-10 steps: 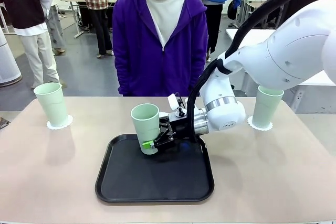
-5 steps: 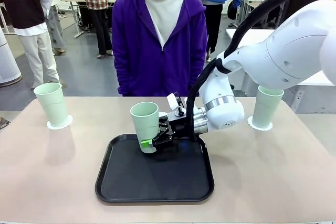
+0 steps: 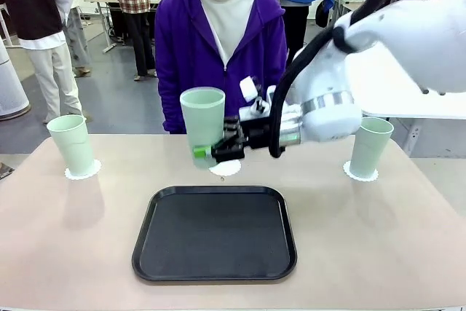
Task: Place coasters on the table and set cups on them.
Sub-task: Take one Reusable plastic cup from the Flat Tray and place it on a coaster set by the human.
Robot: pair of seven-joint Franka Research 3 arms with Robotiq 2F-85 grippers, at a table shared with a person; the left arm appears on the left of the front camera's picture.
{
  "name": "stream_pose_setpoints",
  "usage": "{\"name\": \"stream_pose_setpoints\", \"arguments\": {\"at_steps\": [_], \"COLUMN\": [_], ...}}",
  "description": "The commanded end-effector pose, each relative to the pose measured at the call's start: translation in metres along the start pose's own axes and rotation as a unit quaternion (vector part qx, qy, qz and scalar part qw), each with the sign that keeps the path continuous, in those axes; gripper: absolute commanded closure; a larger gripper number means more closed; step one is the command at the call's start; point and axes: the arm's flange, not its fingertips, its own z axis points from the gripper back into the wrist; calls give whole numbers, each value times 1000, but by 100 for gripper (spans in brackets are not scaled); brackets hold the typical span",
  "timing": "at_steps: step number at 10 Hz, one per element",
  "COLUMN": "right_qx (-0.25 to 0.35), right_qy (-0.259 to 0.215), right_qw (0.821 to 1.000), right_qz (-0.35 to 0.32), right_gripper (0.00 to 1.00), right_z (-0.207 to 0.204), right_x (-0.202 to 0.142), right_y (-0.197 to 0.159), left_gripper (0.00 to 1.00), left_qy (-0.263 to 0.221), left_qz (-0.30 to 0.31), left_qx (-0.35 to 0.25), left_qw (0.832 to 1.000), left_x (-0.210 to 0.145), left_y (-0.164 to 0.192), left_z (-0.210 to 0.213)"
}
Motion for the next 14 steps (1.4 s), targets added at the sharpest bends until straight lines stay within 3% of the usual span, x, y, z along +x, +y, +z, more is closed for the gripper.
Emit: {"name": "stream_pose_setpoints", "arguments": {"at_steps": [1, 6, 7, 11, 14], "right_qx": [-31, -25, -32, -43, -27], "right_qy": [-3, -2, 0, 7, -19], "right_qw": [999, 1000, 999, 999, 999], "right_qz": [-11, 3, 0, -9, -40], "right_gripper": [100, 100, 20, 20, 20], "right_z": [10, 17, 21, 49, 41], "right_x": [26, 41, 43, -10, -41], "right_y": [2, 0, -2, -115, -158], "left_gripper": [0, 0, 0, 0, 0], "left_qy": [-6, -6, -6, -6, -6], "left_qz": [-8, -8, -8, -8, -8], "left_qx": [-5, -5, -5, -5, -5], "left_qw": [1000, 1000, 1000, 1000, 1000], "left_x": [0, 0, 0, 0, 0], "left_y": [-2, -2, -2, -2, -2], "left_z": [2, 2, 2, 2, 2]}}
